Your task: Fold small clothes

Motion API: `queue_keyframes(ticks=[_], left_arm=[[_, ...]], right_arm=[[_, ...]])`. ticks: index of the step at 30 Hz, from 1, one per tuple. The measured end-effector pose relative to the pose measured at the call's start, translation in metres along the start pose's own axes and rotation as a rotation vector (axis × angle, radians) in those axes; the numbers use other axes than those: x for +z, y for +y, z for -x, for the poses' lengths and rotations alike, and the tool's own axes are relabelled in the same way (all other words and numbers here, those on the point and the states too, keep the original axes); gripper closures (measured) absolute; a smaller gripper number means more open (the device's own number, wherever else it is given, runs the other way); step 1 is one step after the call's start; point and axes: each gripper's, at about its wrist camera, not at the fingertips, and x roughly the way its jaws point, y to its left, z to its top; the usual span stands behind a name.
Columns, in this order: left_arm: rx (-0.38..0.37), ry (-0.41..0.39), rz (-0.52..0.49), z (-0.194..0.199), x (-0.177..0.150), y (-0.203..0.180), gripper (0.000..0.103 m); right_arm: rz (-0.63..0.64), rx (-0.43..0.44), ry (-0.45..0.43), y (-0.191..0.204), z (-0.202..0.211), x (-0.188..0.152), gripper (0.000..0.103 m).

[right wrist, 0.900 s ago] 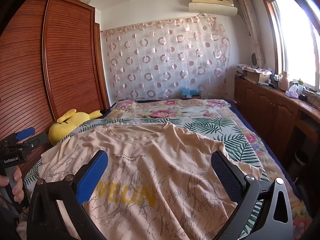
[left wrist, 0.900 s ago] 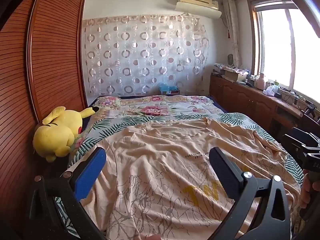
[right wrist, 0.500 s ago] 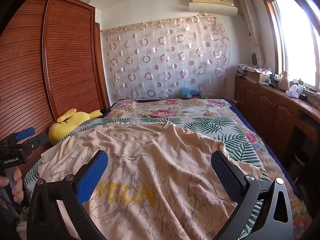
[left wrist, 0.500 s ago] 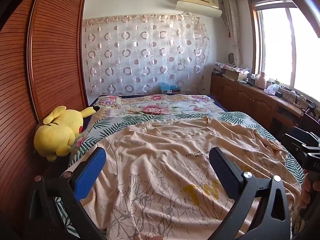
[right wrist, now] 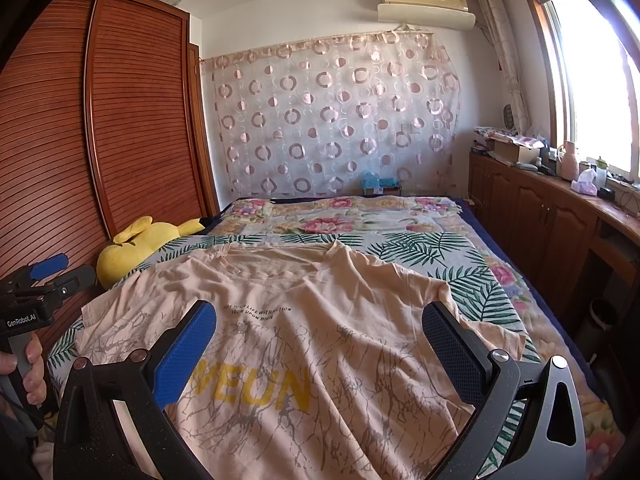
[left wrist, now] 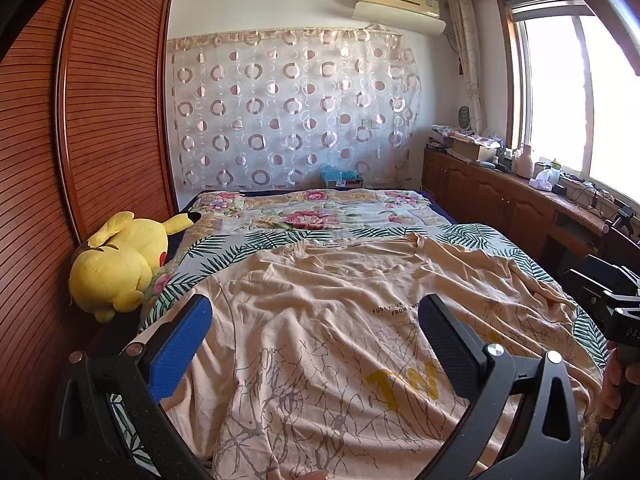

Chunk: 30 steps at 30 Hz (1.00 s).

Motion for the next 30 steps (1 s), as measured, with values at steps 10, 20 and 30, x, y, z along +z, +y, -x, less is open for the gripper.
queue_keyframes(ticks=[10,20,30], left_arm=[[-0.001,-0.002,0.002,-0.0008,-0.0019,0.0013,0.000],[-0.001,-0.003,0.002,-0.0007,-0.0020,0.0012,0.000],[0.001,-0.003,0.001,0.0022,-0.0016,0.0017,0.000]], right_arm=[[0.000,0.000,0.001,-0.0002,0.0001,0.0002,0.000],[0.001,-0.001,0.000,-0.0005,0.0006,0.0003,0.000],[0.000,0.000,0.001,-0.0004,0.0014,0.0007,0.000]])
